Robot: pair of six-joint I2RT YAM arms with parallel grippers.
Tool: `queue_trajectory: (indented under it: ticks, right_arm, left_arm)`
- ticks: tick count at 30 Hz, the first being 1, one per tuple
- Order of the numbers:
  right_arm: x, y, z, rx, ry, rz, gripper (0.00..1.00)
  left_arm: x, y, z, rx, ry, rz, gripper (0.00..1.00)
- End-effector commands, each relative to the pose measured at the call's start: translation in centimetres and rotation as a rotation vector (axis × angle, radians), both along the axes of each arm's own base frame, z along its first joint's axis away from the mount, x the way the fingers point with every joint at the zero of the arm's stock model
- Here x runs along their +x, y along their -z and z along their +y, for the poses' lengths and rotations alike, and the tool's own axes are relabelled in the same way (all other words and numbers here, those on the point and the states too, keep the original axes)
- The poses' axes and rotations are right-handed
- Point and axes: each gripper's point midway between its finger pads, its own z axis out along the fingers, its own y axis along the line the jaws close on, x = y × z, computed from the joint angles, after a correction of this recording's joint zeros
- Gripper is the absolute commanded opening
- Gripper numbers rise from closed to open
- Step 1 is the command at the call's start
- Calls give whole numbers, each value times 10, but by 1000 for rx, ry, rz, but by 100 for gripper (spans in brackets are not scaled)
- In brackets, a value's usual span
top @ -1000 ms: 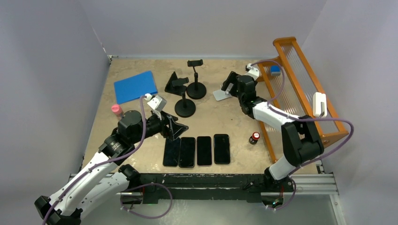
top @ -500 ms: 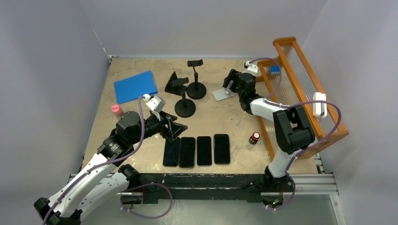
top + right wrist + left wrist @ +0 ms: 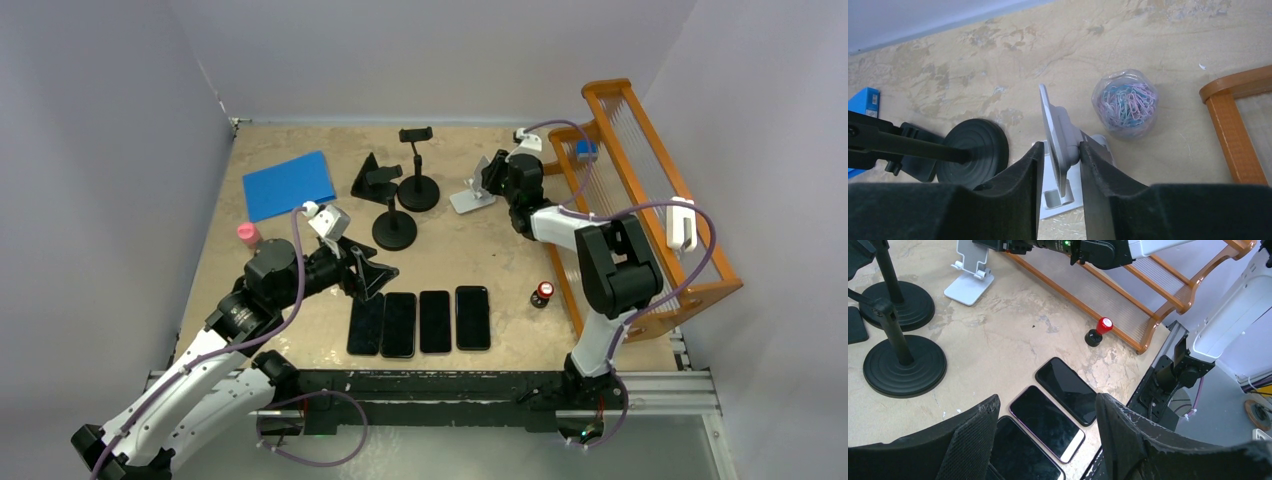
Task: Remove the phone from the phone stand
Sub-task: Adjust the phone stand at the center of the board.
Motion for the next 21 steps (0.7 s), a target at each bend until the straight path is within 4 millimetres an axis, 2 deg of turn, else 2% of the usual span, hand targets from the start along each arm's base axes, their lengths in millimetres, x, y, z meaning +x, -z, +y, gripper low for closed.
queue_trajectory:
  ticks: [1, 7, 12, 21]
  right_arm:
    - [12, -27, 10, 11, -43, -86, 30]
    - [1, -34, 12, -8, -89, -132, 12]
    - [-13, -59, 11, -36, -139, -231, 1]
    - [-35, -71, 43, -58, -383, -279, 0]
  left_arm:
    - [0, -9, -3, -17, 20, -53, 67]
    - [-2, -10, -4, -21, 34, -53, 67]
    - [-3, -11, -5, -24, 40, -54, 67]
    - [-6, -13, -5, -36, 53, -60, 67]
